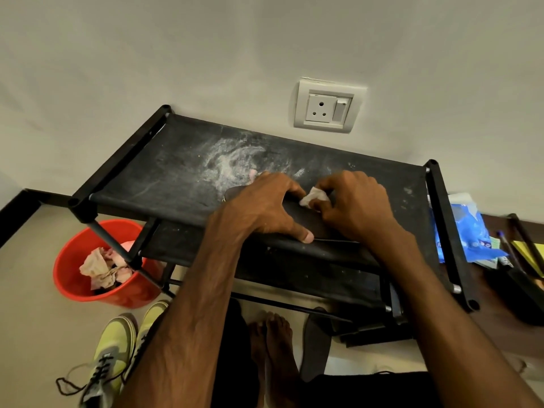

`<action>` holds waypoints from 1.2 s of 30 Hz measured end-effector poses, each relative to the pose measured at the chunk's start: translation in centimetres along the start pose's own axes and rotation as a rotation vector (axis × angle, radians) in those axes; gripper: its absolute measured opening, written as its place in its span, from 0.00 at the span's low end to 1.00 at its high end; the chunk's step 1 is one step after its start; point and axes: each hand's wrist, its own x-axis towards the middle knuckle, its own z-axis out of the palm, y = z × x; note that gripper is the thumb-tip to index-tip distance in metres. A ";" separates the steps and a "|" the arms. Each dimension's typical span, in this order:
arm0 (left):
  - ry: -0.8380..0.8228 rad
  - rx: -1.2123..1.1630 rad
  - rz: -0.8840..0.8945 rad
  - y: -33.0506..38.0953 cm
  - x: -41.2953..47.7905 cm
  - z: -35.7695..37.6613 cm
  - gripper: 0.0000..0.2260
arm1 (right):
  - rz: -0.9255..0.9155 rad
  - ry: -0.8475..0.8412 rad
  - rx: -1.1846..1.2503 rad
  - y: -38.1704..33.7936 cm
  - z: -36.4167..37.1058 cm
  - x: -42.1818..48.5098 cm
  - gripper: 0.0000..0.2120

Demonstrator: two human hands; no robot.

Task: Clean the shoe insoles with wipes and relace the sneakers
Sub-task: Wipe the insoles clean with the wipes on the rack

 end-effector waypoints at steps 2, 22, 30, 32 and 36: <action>0.006 -0.005 -0.014 -0.1 0.0 0.0 0.36 | 0.006 0.045 -0.014 -0.3 0.7 0.6 0.08; 0.117 0.066 0.039 -0.6 -1.1 -0.1 0.40 | -0.025 0.129 0.305 4.3 -1.2 -2.5 0.09; 0.138 0.022 -0.050 -1.5 -1.2 0.4 0.39 | 0.034 0.053 0.278 4.3 -0.7 -2.4 0.05; 0.158 -0.006 -0.057 -1.7 -1.2 0.6 0.39 | 0.026 0.045 0.255 3.5 -0.4 -2.4 0.05; 0.166 -0.033 -0.056 -1.8 -1.2 0.7 0.40 | -0.025 0.014 0.225 0.7 0.6 -2.5 0.08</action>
